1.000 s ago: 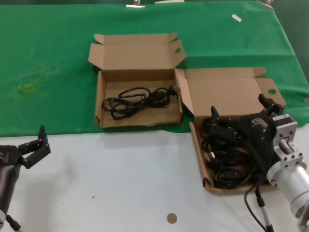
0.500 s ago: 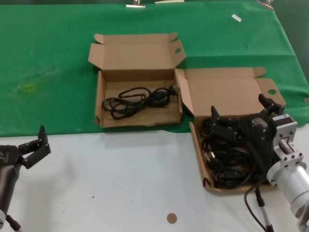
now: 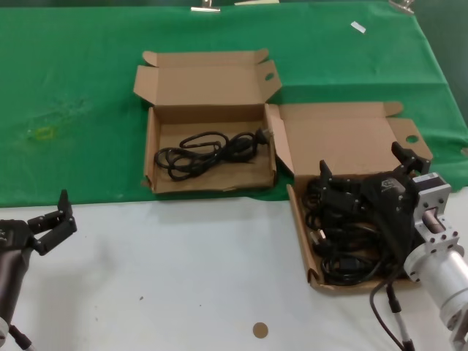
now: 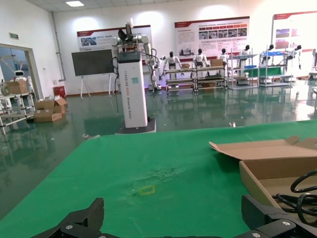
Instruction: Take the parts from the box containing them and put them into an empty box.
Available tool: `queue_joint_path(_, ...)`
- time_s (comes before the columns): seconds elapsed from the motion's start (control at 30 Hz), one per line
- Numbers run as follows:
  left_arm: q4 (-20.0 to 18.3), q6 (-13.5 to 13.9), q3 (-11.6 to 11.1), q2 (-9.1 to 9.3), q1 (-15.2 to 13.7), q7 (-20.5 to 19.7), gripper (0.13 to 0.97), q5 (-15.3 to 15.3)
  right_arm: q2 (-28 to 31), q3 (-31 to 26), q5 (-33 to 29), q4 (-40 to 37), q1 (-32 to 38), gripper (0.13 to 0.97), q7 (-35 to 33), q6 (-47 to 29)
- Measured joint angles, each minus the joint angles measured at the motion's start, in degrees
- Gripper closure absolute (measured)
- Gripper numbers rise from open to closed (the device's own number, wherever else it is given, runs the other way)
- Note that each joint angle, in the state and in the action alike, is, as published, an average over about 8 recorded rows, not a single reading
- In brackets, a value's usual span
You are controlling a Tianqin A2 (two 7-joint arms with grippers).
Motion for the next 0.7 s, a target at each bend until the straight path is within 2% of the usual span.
queue_joint_path(0.7, 0.0, 0.0, 0.0, 0.0, 0.0, 0.0, 0.132, 0.0, 0.0, 0.0, 0.0, 0.0, 0.0, 0.129, 0.0, 0.0)
